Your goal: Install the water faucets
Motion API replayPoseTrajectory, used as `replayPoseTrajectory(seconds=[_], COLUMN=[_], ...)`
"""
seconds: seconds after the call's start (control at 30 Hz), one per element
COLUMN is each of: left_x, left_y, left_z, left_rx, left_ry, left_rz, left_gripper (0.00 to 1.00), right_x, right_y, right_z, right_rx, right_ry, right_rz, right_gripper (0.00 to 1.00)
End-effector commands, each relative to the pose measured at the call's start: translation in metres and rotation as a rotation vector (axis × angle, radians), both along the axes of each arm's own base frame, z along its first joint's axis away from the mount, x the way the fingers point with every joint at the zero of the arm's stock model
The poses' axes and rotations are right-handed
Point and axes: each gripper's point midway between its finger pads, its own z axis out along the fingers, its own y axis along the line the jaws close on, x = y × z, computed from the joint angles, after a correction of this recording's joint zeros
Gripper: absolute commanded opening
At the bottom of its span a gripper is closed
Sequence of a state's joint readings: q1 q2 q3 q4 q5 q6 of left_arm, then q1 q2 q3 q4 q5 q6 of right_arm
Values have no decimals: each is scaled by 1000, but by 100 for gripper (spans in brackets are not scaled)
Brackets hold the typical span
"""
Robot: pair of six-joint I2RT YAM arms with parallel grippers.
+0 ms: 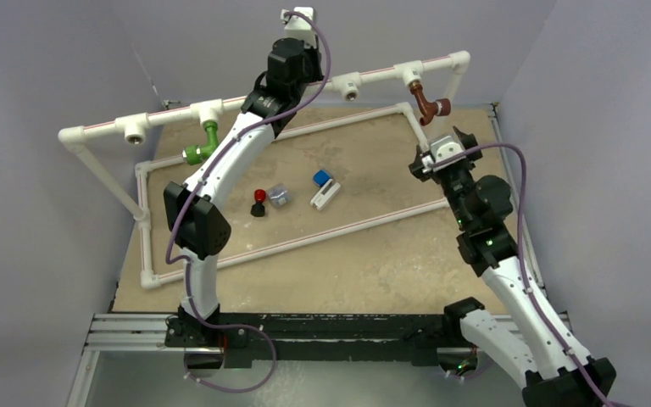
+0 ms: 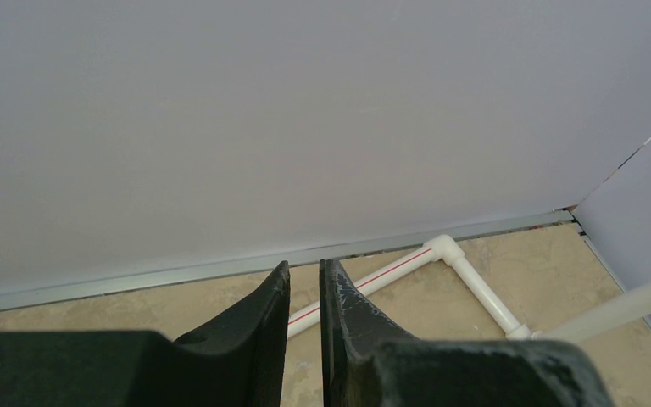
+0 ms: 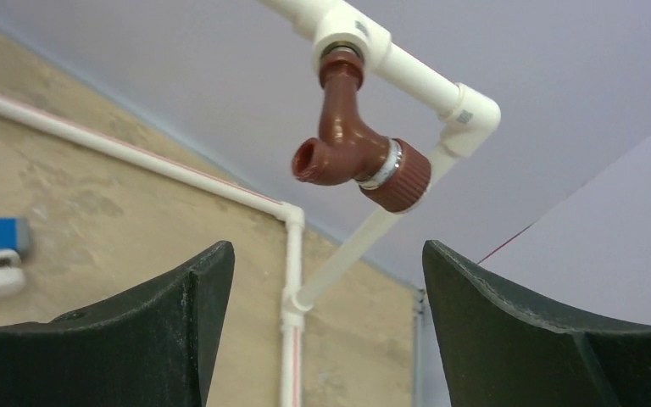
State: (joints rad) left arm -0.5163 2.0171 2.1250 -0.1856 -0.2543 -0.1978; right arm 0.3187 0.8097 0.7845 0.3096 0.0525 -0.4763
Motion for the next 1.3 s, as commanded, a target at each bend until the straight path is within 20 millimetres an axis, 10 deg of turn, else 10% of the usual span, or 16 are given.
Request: replayPoseTrajectory(seconds=[0.0,0.47,1.27], left_x=[-21,-20,-14], left_y=[-9,-9,-1], left_z=[-113,-112,-118], left_rx=[167,175,182], left_ry=[313,308,320], left_rz=[-85,-89,-89], left_gripper=[17,17,17], right_x=[-1,19,76], right_y=[0,-20,7], right_z=[16,24,41], right_rx=[-323,-695,-736], right_ry=[-179,-386,-386], right_rz=[-44,-363,-353], right_gripper=[82,85,67])
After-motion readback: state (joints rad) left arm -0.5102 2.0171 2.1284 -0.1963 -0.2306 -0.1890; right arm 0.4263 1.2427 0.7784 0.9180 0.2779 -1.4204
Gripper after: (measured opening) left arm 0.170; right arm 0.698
